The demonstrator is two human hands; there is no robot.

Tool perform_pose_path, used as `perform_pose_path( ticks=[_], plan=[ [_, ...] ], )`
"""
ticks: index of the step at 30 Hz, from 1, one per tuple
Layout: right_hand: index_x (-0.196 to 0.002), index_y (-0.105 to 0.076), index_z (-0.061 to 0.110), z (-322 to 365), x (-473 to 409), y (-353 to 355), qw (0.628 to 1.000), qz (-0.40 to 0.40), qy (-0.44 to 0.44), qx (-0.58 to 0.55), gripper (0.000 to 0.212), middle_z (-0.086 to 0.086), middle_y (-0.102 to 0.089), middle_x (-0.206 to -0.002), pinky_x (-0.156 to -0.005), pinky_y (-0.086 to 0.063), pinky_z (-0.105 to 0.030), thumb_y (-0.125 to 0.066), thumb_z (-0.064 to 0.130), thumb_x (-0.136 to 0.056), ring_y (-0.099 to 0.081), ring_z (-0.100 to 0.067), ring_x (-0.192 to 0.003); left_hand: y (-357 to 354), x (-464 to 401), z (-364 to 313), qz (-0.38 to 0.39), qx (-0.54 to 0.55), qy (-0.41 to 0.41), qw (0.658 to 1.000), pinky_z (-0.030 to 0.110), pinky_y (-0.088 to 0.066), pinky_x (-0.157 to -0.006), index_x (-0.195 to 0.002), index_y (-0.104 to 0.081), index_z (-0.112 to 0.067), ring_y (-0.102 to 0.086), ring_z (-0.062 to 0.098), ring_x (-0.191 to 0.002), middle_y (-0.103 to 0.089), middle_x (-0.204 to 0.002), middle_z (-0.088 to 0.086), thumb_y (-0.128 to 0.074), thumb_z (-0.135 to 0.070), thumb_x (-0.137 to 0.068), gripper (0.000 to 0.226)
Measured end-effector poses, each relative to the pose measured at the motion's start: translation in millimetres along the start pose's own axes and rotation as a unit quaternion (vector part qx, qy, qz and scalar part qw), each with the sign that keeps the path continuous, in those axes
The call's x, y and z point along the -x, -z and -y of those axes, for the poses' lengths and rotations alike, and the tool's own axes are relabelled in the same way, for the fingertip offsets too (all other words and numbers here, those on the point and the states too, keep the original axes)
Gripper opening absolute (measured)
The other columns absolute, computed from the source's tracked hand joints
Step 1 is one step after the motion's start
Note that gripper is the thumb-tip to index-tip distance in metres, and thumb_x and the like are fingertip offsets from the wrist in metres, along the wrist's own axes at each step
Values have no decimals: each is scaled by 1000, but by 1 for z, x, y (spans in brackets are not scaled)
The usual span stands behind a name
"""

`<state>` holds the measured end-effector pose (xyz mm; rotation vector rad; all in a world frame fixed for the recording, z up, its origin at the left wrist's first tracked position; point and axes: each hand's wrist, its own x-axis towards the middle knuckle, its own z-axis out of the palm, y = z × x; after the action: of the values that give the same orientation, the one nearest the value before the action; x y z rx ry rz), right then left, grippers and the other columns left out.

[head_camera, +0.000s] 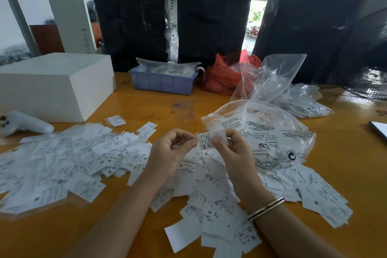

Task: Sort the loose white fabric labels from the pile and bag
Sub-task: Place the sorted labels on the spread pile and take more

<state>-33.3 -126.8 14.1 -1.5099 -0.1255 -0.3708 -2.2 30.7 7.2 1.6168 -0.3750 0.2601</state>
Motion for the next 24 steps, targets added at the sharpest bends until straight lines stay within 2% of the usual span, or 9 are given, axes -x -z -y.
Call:
perform_pose_path(
  ticks=[3, 7, 10, 12, 14, 17, 20, 22, 24],
  plan=[
    [-82, -64, 25, -1, 0, 0, 997, 21, 26, 76, 10, -1, -69, -76, -65, -50, -43, -64, 16, -88, -61, -30, -71, 1, 1, 0, 13, -15, -2, 1000, 12, -51, -67, -85, -68, -23, -68, 4, -79, -72, -83, -14, -71, -20, -80, 6],
    [-85, -63, 28, -2, 0, -4, 986, 57, 49, 149, 16, 16, -64, -73, -63, -41, -20, -55, 18, -94, -54, -1, -66, 0, 2, -3, 39, -37, 2, 999, 10, -49, -64, -82, -68, -27, -67, 0, -73, -71, -76, -17, -70, -25, -79, 4],
    [-108, -65, 28, -5, 1, -9, 965, 83, 41, 245, 22, 11, -66, -92, -77, -45, -24, -46, 22, -99, -58, -8, -88, -1, 3, -4, 50, -51, 8, 997, 6, -47, -63, -80, -68, -29, -65, -4, -74, -70, -76, -21, -71, -23, -81, 7],
    [-123, -59, 28, -4, 2, -9, 970, 58, 52, 229, 28, 7, -67, -95, -75, -47, -24, -47, 22, -98, -59, -6, -84, -1, 3, -6, 39, -47, 17, 998, 6, -47, -61, -81, -68, -28, -65, -5, -73, -70, -76, -21, -71, -29, -77, 5],
    [-115, -59, 31, -3, 3, -6, 975, 22, 79, 205, 23, 11, -68, -86, -65, -47, -23, -52, 21, -96, -59, -3, -74, 0, 3, -7, 7, -34, 28, 999, 7, -47, -60, -82, -67, -27, -66, -4, -72, -71, -76, -19, -70, -36, -72, 13],
    [-94, -63, 34, -3, 5, -6, 957, 56, 126, 255, 16, 21, -66, -84, -67, -44, -9, -60, 19, -91, -60, 7, -84, 1, 2, -6, -13, -40, 37, 998, 6, -46, -57, -82, -67, -28, -64, -6, -69, -69, -74, -21, -71, -30, -80, 5],
    [-100, -67, 26, -5, 6, -8, 944, 94, 140, 283, 13, 25, -64, -89, -77, -42, -7, -61, 21, -91, -58, 7, -91, 3, 2, -6, -10, -64, 39, 997, 4, -43, -58, -83, -68, -27, -62, -7, -71, -68, -75, -23, -69, -31, -83, 4],
    [-103, -66, 29, -4, 4, -7, 945, 104, 132, 281, 15, 28, -61, -91, -79, -40, -7, -58, 23, -92, -57, 7, -93, 6, 1, -8, -20, -62, 45, 997, 5, -44, -57, -81, -69, -27, -62, -6, -67, -68, -73, -20, -69, -33, -82, 6],
    [-105, -61, 34, 1, -3, -4, 950, 88, 108, 279, 17, 25, -60, -96, -76, -42, -9, -51, 32, -91, -55, 8, -88, 9, 0, -10, -49, -50, 53, 996, 10, -45, -54, -79, -69, -28, -59, -3, -60, -69, -72, -10, -69, -33, -81, 5]
  ],
)
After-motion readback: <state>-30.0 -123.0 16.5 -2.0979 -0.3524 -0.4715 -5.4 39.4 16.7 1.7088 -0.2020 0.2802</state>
